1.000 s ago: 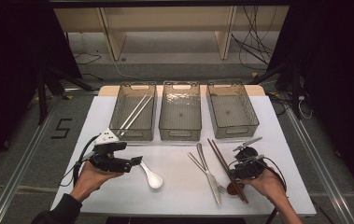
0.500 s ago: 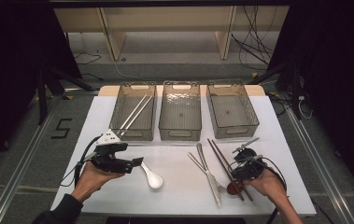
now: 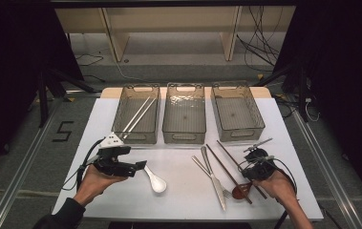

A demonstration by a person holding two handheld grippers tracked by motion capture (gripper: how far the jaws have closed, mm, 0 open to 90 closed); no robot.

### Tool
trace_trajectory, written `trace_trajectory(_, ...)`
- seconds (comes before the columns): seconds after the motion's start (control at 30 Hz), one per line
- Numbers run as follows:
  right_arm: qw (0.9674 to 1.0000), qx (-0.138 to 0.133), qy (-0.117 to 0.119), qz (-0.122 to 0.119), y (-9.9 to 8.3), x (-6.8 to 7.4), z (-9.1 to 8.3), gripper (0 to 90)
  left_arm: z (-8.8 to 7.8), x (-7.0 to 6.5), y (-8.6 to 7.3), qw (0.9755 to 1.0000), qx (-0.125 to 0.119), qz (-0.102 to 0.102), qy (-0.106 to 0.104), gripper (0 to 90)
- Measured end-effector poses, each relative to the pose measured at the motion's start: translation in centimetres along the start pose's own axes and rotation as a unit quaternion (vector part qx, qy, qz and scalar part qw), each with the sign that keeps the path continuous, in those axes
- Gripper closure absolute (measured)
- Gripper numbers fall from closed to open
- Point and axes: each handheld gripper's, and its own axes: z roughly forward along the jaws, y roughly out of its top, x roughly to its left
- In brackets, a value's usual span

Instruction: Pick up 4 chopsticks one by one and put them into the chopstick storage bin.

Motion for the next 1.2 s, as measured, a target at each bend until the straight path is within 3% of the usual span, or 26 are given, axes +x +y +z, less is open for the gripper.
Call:
trace_trajectory(0.1, 0.9997, -0.021, -0.001, -0.011, 0.1, 0.4, -0.9, 85.1, 0.0, 0.0, 0.1, 1.0000, 0.000, 0.000, -0.002, 15.6)
trace_trajectory(0.2, 0.9989, -0.039, 0.018, -0.020, 0.4, 1.2, -1.5, 85.1, 0.2, 0.0, 0.2, 1.0000, -0.003, 0.002, -0.003, 15.6)
trace_trajectory(0.37, 0.9957, -0.060, 0.037, -0.059, 1.0, 3.3, -2.6, 85.1, 0.1, 0.0, 0.6, 1.0000, -0.003, 0.008, -0.002, 15.6)
trace_trajectory(0.57, 0.9884, -0.068, 0.058, -0.122, 1.6, 5.9, -3.3, 85.0, 0.0, -0.4, 1.4, 0.9998, 0.001, 0.019, -0.006, 15.5)
trace_trajectory(0.7, 0.9826, -0.068, 0.065, -0.160, 1.9, 7.4, -3.3, 85.0, 0.0, -0.9, 1.8, 0.9990, 0.012, 0.044, -0.004, 15.5)
trace_trajectory(0.8, 0.9779, -0.070, 0.075, -0.182, 2.1, 8.3, -3.3, 85.0, 0.1, -1.1, 2.2, 0.9985, 0.019, 0.050, -0.008, 15.5)
trace_trajectory(1.0, 0.9693, -0.059, 0.088, -0.222, 2.1, 9.6, -3.3, 85.0, 0.8, -2.3, 3.4, 0.9947, 0.042, 0.090, -0.028, 15.5)
trace_trajectory(1.17, 0.9626, -0.050, 0.093, -0.250, 2.2, 10.6, -3.2, 85.0, 2.3, -3.4, 4.4, 0.9874, 0.071, 0.132, -0.052, 15.7)
trace_trajectory(1.2, 0.9627, -0.048, 0.094, -0.249, 2.2, 10.9, -3.2, 85.0, 2.5, -3.6, 4.5, 0.9861, 0.076, 0.137, -0.055, 15.9)
